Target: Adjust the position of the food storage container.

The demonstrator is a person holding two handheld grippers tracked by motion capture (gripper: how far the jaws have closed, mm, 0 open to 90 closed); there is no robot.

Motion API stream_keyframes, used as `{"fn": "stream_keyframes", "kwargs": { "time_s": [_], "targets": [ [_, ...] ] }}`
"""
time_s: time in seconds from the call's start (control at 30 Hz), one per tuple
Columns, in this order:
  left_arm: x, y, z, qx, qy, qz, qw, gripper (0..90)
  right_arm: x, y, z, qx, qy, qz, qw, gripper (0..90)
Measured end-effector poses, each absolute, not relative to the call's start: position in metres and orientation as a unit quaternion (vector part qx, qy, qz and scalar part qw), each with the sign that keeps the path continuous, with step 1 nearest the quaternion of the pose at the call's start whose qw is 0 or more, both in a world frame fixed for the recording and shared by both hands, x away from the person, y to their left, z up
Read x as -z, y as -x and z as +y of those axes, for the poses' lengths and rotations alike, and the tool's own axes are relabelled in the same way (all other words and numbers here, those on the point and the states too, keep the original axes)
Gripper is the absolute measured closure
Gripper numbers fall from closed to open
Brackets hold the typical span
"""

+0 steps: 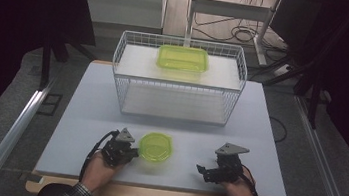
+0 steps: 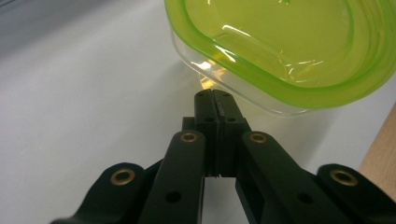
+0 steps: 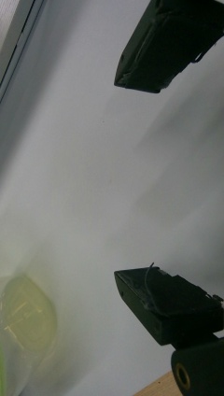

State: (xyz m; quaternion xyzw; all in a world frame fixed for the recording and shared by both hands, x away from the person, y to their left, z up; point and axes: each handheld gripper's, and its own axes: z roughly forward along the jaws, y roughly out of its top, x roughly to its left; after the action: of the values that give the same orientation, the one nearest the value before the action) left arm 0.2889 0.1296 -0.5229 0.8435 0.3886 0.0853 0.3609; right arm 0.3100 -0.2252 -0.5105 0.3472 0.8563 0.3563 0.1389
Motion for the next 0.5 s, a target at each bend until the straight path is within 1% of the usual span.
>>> {"fn": "stream_keyframes", "kwargs": {
  "time_s": [0.33, 0.5],
  "targets": [
    [0.523, -0.294, 0.103, -0.079, -0.851, 0.365, 0.369, 89.9, 0.511, -0.31, -0.225, -0.355, -0.347, 0.857, 0.137, 7.0],
    [0.522, -0.291, 0.105, -0.083, -0.85, 0.364, 0.371, 89.6, 0.512, -0.31, -0.225, -0.356, -0.344, 0.858, 0.136, 7.0]
  ]
}}
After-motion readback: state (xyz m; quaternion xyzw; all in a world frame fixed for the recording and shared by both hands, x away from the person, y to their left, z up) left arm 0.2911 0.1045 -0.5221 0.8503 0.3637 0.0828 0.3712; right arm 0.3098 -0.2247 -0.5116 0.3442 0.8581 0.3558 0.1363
